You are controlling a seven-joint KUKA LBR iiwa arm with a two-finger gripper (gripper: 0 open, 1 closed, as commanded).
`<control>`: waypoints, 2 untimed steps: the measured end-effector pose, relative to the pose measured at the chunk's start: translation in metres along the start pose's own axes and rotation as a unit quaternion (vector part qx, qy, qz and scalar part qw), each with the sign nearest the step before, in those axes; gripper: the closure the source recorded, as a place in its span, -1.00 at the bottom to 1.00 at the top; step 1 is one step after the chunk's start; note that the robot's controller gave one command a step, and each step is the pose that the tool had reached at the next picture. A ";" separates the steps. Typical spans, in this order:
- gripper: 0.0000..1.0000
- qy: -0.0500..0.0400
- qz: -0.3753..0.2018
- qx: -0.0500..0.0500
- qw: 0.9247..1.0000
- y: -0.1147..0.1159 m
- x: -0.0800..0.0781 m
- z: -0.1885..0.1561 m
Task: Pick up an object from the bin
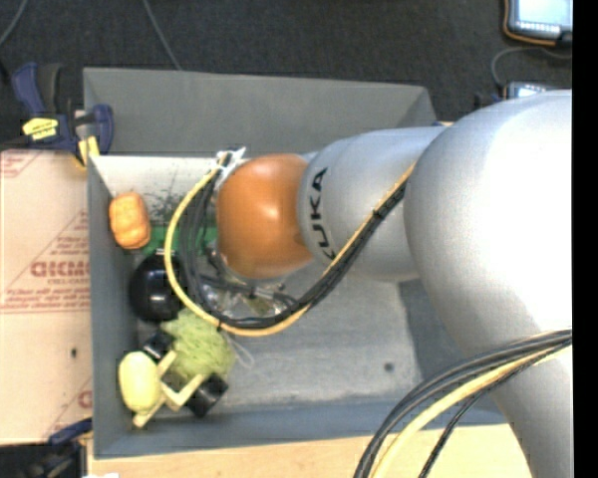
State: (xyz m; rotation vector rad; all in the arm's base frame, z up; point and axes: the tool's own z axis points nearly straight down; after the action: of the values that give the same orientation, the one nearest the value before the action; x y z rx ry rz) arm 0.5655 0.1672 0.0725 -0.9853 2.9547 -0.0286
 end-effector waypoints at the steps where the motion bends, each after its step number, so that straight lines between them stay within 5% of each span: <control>1: 1.00 0.004 -0.070 0.003 0.998 0.001 -0.005 0.000; 2: 1.00 0.008 -0.187 0.000 0.982 0.001 -0.025 -0.009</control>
Offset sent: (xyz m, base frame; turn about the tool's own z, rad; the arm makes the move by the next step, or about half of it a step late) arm 0.0356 0.0332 0.0208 -0.3321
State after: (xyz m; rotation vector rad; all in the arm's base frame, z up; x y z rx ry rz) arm 0.5845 0.1836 0.0818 -1.5280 2.7347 -0.0442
